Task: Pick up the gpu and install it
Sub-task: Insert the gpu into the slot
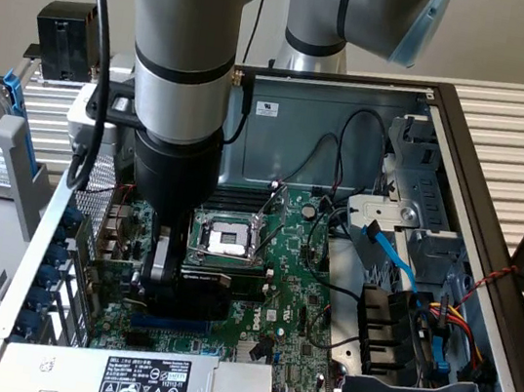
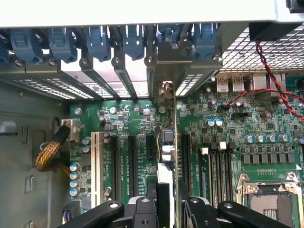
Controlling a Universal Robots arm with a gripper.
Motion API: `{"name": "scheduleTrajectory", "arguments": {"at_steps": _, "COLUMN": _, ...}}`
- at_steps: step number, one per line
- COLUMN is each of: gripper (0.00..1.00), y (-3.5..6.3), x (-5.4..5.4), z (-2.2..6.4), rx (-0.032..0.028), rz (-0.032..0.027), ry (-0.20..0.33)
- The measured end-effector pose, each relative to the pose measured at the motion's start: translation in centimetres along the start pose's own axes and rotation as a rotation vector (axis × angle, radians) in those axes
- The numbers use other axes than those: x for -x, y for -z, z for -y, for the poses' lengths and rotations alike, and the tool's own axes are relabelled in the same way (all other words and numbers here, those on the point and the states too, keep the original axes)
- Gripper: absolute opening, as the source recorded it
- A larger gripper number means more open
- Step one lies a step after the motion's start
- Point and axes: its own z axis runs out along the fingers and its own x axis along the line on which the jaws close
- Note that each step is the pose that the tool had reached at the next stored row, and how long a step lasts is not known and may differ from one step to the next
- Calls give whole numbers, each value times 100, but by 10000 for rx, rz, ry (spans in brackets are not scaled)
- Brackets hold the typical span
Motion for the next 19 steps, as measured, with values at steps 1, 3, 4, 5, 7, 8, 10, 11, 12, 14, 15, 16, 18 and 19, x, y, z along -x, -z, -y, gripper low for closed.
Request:
{"name": "scheduleTrajectory", "arguments": {"at_steps": 1, "gripper": 27, "y": 0, "x": 0, "z": 0, "rx": 0, "rz": 4, "ry": -21}}
{"name": "scheduleTrajectory", "arguments": {"at_steps": 3, "gripper": 27, "y": -2, "x": -1, "z": -3, "rx": 1, "rz": 13, "ry": -62}}
{"name": "scheduleTrajectory", "arguments": {"at_steps": 4, "gripper": 27, "y": -3, "x": -1, "z": -5, "rx": 1, "rz": 16, "ry": -71}}
{"name": "scheduleTrajectory", "arguments": {"at_steps": 5, "gripper": 27, "y": -5, "x": -1, "z": -9, "rx": 0, "rz": 19, "ry": -78}}
{"name": "scheduleTrajectory", "arguments": {"at_steps": 7, "gripper": 27, "y": -8, "x": -1, "z": -15, "rx": 1, "rz": 18, "ry": -91}}
{"name": "scheduleTrajectory", "arguments": {"at_steps": 8, "gripper": 27, "y": -12, "x": -2, "z": -18, "rx": 1, "rz": 20, "ry": -98}}
{"name": "scheduleTrajectory", "arguments": {"at_steps": 10, "gripper": 27, "y": -12, "x": -2, "z": -19, "rx": 3, "rz": 18, "ry": -102}}
{"name": "scheduleTrajectory", "arguments": {"at_steps": 11, "gripper": 27, "y": -12, "x": -2, "z": -19, "rx": 3, "rz": 18, "ry": -102}}
{"name": "scheduleTrajectory", "arguments": {"at_steps": 12, "gripper": 27, "y": -12, "x": -2, "z": -20, "rx": 3, "rz": 17, "ry": -103}}
{"name": "scheduleTrajectory", "arguments": {"at_steps": 14, "gripper": 27, "y": -12, "x": -2, "z": -20, "rx": 3, "rz": 18, "ry": -103}}
{"name": "scheduleTrajectory", "arguments": {"at_steps": 15, "gripper": 27, "y": -13, "x": -1, "z": -19, "rx": 1, "rz": 19, "ry": -102}}
{"name": "scheduleTrajectory", "arguments": {"at_steps": 16, "gripper": 27, "y": -13, "x": 0, "z": -19, "rx": 0, "rz": 20, "ry": -103}}
{"name": "scheduleTrajectory", "arguments": {"at_steps": 18, "gripper": 27, "y": -13, "x": 7, "z": -20, "rx": -1, "rz": 19, "ry": -104}}
{"name": "scheduleTrajectory", "arguments": {"at_steps": 19, "gripper": 27, "y": -13, "x": 12, "z": -20, "rx": -1, "rz": 20, "ry": -103}}
